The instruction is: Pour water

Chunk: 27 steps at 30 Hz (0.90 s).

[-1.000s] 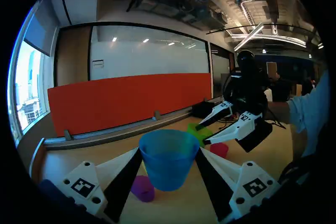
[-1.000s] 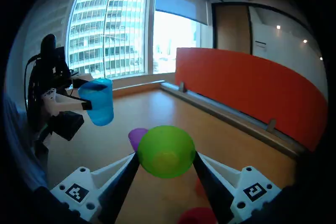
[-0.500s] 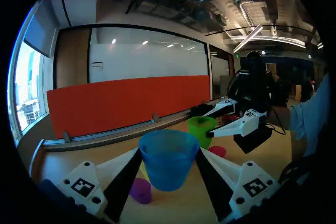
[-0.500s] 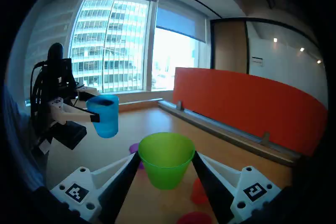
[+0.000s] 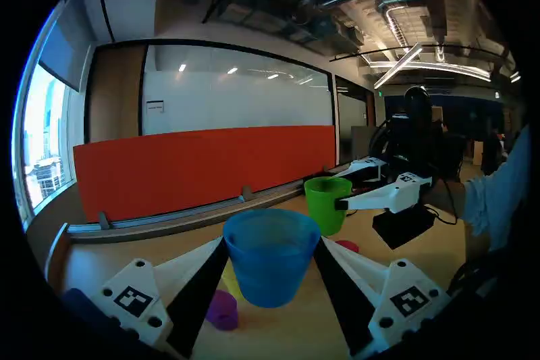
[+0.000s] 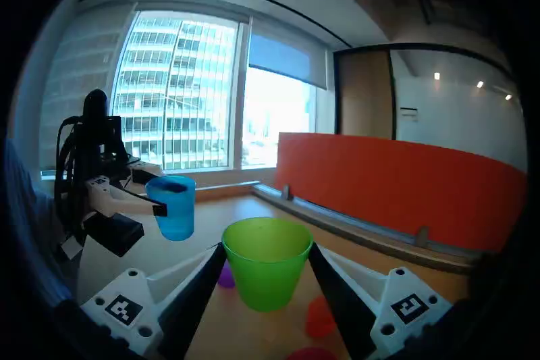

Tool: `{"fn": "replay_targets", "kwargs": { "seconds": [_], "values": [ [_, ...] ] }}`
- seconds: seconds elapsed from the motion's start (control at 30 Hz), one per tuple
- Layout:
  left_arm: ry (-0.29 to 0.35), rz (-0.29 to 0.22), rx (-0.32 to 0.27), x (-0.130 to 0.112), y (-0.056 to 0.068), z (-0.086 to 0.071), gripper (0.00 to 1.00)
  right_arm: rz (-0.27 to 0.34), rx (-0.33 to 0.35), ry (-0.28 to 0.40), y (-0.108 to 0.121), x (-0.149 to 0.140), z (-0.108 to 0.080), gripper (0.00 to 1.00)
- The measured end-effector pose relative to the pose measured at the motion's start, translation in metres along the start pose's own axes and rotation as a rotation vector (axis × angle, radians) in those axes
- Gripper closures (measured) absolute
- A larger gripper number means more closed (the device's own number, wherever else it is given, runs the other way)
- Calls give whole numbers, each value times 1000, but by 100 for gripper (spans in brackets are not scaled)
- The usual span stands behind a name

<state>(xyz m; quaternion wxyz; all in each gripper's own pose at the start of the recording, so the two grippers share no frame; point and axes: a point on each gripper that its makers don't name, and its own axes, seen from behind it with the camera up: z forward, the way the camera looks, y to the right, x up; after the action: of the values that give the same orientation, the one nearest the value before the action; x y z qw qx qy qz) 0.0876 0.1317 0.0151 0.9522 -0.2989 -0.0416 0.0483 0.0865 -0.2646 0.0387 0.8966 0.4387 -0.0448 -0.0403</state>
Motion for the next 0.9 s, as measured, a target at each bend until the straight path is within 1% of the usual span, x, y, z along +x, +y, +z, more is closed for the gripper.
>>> {"fn": "replay_targets", "kwargs": {
  "seconds": [0.27, 0.47, 0.67, 0.77, 0.9],
  "values": [
    [2, 3, -5, 3, 3, 2, 14, -11, 4, 27, -1, 7, -3, 8],
    [5, 9, -10, 6, 6, 4, 14, -1, 34, 40, -7, 11, -6, 9],
    [12, 24, -14, 10, 6, 8, 14, -15, 43, 50, -11, 12, -9, 9],
    [20, 29, -17, 14, 7, 10, 14, -14, 48, 49, -12, 10, -11, 9],
    [31, 49, -21, 20, 8, 12, 14, -10, 60, 48, -16, 7, -13, 9]
  ]
}}
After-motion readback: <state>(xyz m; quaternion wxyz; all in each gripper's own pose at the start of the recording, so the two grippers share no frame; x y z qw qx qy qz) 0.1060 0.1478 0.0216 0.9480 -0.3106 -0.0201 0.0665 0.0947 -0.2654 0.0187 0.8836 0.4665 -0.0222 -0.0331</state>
